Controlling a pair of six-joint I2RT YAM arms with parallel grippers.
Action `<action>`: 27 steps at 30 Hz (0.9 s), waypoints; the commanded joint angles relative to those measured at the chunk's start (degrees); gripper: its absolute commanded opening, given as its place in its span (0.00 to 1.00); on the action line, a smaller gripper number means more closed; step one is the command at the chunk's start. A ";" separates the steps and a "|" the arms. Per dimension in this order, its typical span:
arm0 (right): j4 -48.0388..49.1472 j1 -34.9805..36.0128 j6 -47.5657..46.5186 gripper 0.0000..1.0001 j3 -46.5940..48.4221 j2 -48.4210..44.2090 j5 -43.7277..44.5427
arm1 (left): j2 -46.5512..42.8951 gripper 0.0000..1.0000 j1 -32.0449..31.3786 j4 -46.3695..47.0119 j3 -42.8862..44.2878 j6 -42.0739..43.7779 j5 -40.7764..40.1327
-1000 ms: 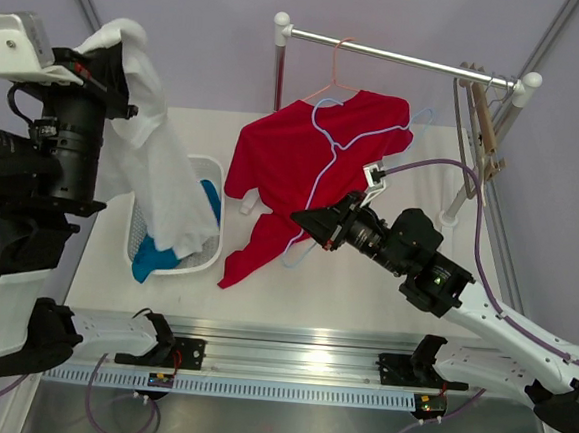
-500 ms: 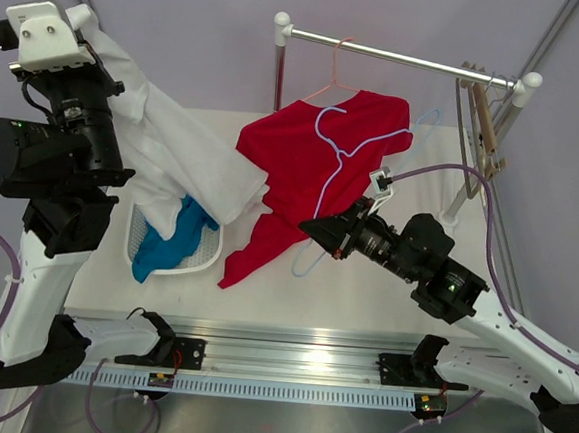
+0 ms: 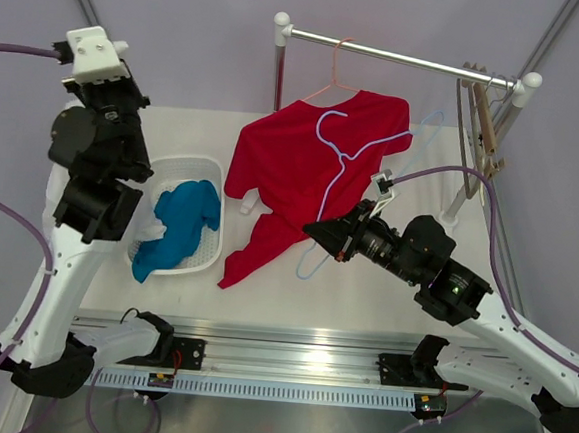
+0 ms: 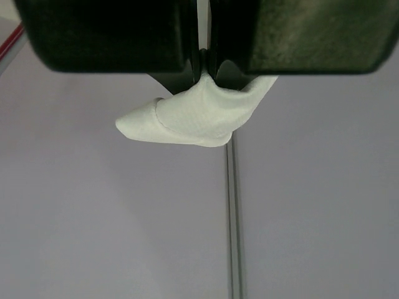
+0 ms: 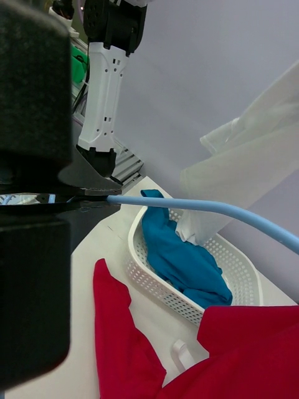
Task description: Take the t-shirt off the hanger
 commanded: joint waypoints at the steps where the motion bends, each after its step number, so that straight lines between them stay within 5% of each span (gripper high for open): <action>1: 1.48 -0.30 -0.38 0.00 0.52 0.23 -0.79 | -0.49 0.00 5.04 -1.63 -6.12 -10.46 6.02; 6: 3.06 -0.38 -0.29 0.00 -0.10 1.19 -1.50 | -1.37 0.00 11.47 -7.00 -8.42 -21.09 14.81; 17: 3.50 -0.38 -0.20 0.00 -2.12 0.67 -2.02 | 3.81 0.00 12.87 -7.26 -9.88 -19.53 11.76; 22: 3.24 -0.38 -1.08 0.00 -3.09 -0.91 -0.36 | -1.80 0.00 13.14 -8.31 -21.67 -29.80 14.04; 27: 6.13 -0.38 -0.47 0.00 -2.83 0.40 -3.25 | -0.33 0.00 13.14 -18.94 -26.51 -42.97 16.75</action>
